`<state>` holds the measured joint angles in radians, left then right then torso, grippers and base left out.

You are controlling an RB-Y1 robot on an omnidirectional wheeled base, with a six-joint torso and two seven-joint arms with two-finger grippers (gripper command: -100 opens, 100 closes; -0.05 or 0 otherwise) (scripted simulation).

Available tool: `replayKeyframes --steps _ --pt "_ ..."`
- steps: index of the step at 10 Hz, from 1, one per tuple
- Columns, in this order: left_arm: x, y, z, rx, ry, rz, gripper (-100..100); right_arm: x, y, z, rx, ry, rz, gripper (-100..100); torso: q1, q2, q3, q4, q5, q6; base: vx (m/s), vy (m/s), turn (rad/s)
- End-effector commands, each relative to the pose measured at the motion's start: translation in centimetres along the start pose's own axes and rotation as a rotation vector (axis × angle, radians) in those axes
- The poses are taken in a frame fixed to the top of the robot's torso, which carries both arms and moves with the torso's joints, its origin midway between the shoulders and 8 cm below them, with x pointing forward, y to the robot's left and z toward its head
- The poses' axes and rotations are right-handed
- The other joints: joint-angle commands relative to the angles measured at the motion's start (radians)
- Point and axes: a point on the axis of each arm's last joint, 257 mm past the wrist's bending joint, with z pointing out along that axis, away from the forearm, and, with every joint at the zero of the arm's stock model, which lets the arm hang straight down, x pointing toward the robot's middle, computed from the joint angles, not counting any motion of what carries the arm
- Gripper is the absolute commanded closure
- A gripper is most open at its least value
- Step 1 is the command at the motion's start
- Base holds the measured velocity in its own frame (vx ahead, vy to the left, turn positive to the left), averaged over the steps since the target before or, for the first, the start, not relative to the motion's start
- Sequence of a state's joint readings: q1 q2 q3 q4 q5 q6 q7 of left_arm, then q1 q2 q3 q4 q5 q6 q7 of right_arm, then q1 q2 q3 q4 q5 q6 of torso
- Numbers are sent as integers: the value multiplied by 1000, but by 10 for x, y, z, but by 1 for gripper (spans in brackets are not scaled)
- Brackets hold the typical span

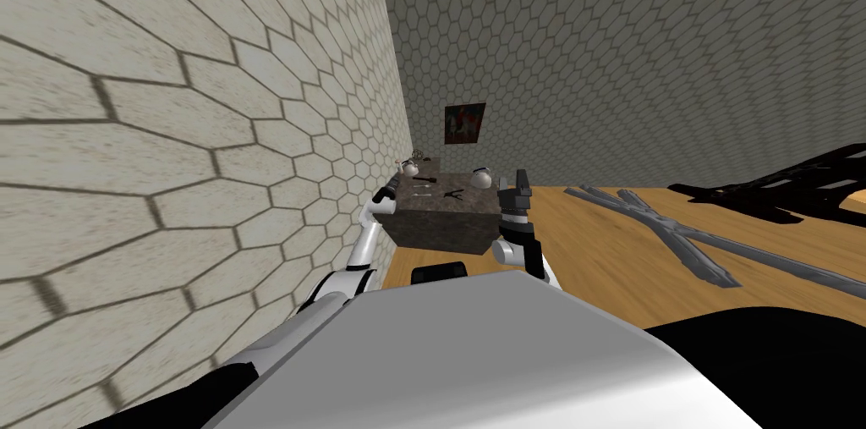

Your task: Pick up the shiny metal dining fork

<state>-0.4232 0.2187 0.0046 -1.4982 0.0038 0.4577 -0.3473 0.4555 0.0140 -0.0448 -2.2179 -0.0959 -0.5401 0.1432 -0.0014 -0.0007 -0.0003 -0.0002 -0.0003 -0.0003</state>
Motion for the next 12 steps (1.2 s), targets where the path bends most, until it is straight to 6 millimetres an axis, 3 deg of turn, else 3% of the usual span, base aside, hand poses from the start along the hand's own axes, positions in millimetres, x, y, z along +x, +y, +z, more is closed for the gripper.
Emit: replayKeyframes --steps 1,3,4,5,9,10,11,12 --pt "3 4 11 -47 18 2 -100 0 0 0 0 0 0 0 0 0 0 0 0 0 5 -21 5" --pt "7 10 20 -105 42 2 -100 0 0 0 0 0 0 0 0 0 0 0 0 0 11 -16 6" --pt "13 24 23 -149 61 3 -100 0 0 0 0 0 0 0 0 -1 0 0 0 0 13 -11 1" --pt "12 19 29 -166 69 0 -100 0 0 0 0 0 0 0 0 -1 0 0 0 0 20 -16 4" --pt "26 44 35 -280 121 -3 -100 0 0 0 0 0 0 0 0 -1 -1 0 0 0 19 -10 0" --pt "28 40 39 -313 140 -8 -100 0 0 0 0 0 0 0 1 -1 -1 0 0 0 24 -4 2" --pt "34 54 38 -347 154 -7 -100 0 0 0 0 0 0 0 1 -1 -1 0 0 0 29 -7 -3" --pt "36 48 42 -368 171 -14 -100 0 0 0 0 0 0 0 1 -2 -1 -1 0 0 40 -11 -2"
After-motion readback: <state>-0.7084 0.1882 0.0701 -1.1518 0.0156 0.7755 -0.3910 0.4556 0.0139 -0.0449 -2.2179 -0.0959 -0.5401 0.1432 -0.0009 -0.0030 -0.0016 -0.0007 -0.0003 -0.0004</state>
